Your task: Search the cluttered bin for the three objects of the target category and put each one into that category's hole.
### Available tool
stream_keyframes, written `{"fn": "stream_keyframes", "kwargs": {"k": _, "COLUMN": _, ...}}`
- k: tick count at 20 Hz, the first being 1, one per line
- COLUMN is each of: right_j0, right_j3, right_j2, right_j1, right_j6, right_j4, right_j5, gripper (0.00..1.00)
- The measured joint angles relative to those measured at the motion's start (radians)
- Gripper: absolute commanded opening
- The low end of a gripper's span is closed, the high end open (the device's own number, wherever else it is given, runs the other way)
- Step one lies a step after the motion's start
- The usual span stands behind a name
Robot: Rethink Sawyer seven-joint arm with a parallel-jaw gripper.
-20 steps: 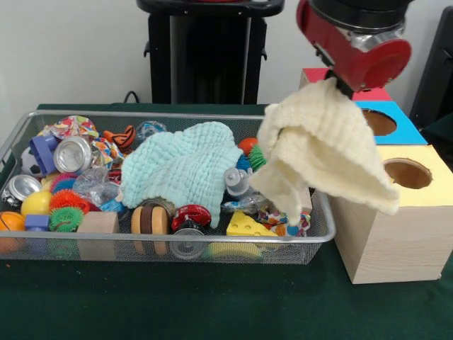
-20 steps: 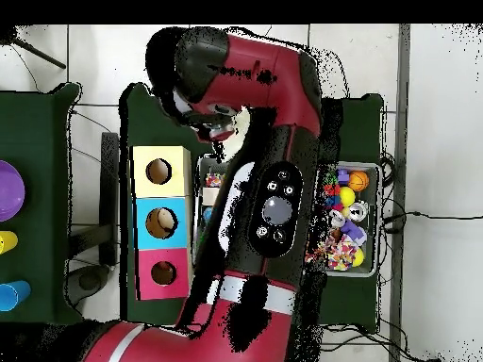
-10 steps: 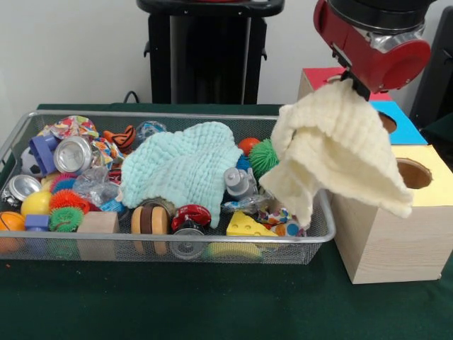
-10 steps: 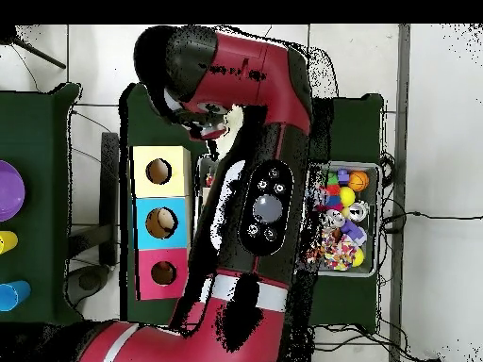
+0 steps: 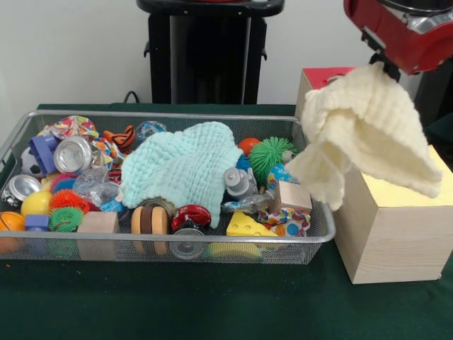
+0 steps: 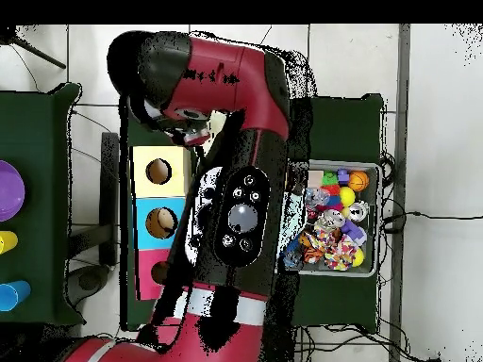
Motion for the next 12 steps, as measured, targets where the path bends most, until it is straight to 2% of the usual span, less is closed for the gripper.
{"fn": "stream_keyframes", "kwargs": {"k": 5, "right_j0": 0.039, "right_j3": 0.043, "right_j2": -0.001, "right_j1": -0.027, "right_j6": 0.0, "right_j4": 0.0, "right_j5": 0.0, "gripper": 0.0}}
{"fn": "stream_keyframes", "kwargs": {"k": 12, "right_j0": 0.058, "right_j3": 0.067, "right_j2": -0.001, "right_j1": -0.042, "right_j6": 0.0, "right_j4": 0.0, "right_j5": 0.0, "gripper": 0.0}}
